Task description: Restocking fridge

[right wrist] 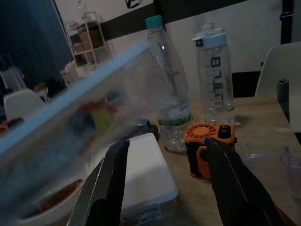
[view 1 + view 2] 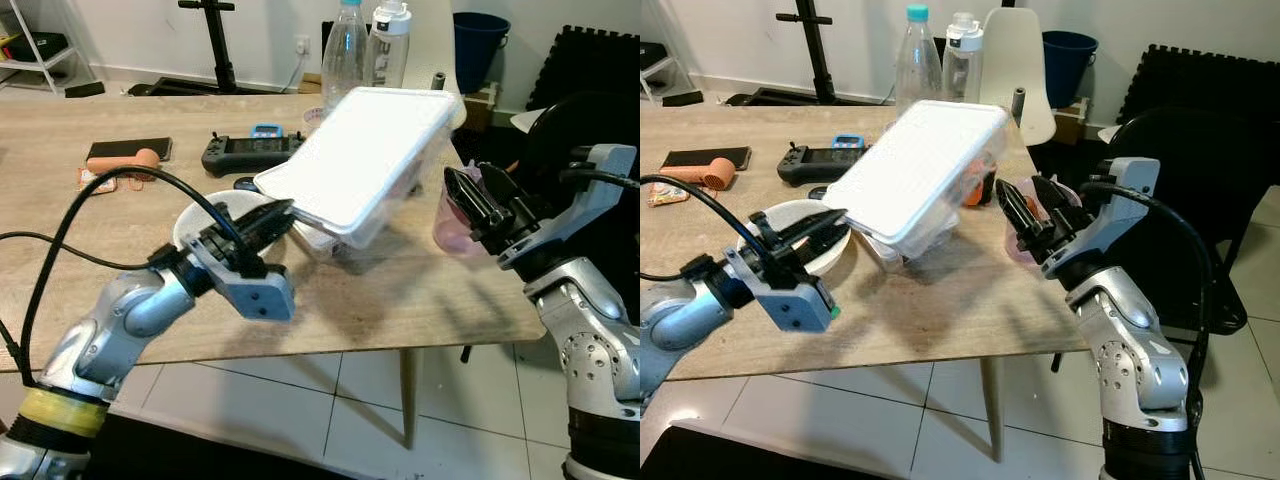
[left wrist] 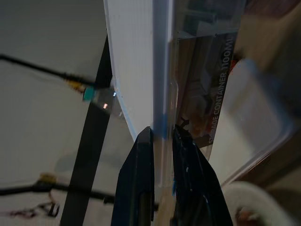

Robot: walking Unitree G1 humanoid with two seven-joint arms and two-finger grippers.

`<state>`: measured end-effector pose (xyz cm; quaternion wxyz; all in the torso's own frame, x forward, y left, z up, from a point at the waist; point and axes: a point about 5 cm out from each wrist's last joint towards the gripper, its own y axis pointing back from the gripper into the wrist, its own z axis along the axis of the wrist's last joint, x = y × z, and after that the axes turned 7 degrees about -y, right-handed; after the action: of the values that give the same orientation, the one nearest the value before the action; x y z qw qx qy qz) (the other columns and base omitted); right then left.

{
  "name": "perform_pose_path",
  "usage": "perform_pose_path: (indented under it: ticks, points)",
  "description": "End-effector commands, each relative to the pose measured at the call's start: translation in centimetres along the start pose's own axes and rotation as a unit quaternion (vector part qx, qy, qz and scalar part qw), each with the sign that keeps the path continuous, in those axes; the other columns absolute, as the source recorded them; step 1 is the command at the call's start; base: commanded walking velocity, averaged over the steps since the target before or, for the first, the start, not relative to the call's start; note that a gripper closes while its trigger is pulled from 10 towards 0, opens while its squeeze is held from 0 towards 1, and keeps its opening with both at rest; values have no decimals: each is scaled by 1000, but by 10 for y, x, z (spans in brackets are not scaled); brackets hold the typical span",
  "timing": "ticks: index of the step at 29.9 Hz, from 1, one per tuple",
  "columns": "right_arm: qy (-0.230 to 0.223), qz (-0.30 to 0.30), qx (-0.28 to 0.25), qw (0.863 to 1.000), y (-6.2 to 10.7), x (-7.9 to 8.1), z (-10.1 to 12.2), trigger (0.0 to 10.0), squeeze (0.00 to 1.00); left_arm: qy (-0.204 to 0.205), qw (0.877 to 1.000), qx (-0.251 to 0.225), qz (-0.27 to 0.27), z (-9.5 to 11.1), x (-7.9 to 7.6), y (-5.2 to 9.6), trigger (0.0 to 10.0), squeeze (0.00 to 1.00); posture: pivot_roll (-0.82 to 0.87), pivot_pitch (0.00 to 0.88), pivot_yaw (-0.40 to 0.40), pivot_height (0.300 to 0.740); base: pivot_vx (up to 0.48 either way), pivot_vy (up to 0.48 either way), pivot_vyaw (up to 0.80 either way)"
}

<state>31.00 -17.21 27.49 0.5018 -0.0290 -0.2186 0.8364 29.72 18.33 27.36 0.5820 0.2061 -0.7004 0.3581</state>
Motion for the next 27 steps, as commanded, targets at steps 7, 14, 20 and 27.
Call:
perform_pose_path:
  ticks: [7, 14, 20, 27]
  points:
    - [-114, 34, -25, 993, -3, 7, 4, 10000, 0, -27, 999, 5, 22, -9, 13, 1, 10000, 0, -6, 198, -13, 736, 0, 0, 0]
    - [-269, 85, -64, 957, -13, 24, 7, 10000, 0, -24, 999, -5, 32, -5, 11, -6, 10000, 0, -11, 192, -16, 736, 0, 0, 0]
    - [-344, 131, -52, 928, -23, 41, 3, 10000, 0, -21, 999, -22, 38, 1, 11, -13, 10000, 0, -8, 189, -25, 736, 0, 0, 0]
    - [-438, 169, -24, 883, -49, 69, -2, 10000, 0, -22, 998, -43, 39, 7, 10, -19, 10000, 0, -5, 180, -35, 736, 0, 0, 0]
